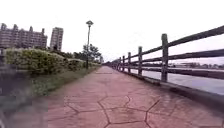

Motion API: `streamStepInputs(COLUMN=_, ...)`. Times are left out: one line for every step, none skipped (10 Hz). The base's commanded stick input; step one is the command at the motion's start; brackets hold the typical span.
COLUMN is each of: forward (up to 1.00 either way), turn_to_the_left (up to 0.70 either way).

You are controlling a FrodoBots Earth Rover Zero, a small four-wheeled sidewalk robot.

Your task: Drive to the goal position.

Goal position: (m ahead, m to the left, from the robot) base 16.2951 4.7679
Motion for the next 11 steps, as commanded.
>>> streamStepInputs(forward=1.0, turn_to_the_left=0.0)
streamStepInputs(forward=1.0, turn_to_the_left=0.0)
streamStepInputs(forward=1.0, turn_to_the_left=0.0)
streamStepInputs(forward=1.0, turn_to_the_left=0.0)
streamStepInputs(forward=1.0, turn_to_the_left=0.0)
streamStepInputs(forward=1.0, turn_to_the_left=0.0)
streamStepInputs(forward=1.0, turn_to_the_left=0.0)
streamStepInputs(forward=1.0, turn_to_the_left=0.0)
streamStepInputs(forward=1.0, turn_to_the_left=0.0)
streamStepInputs(forward=1.0, turn_to_the_left=0.04)
streamStepInputs(forward=1.0, turn_to_the_left=0.26)
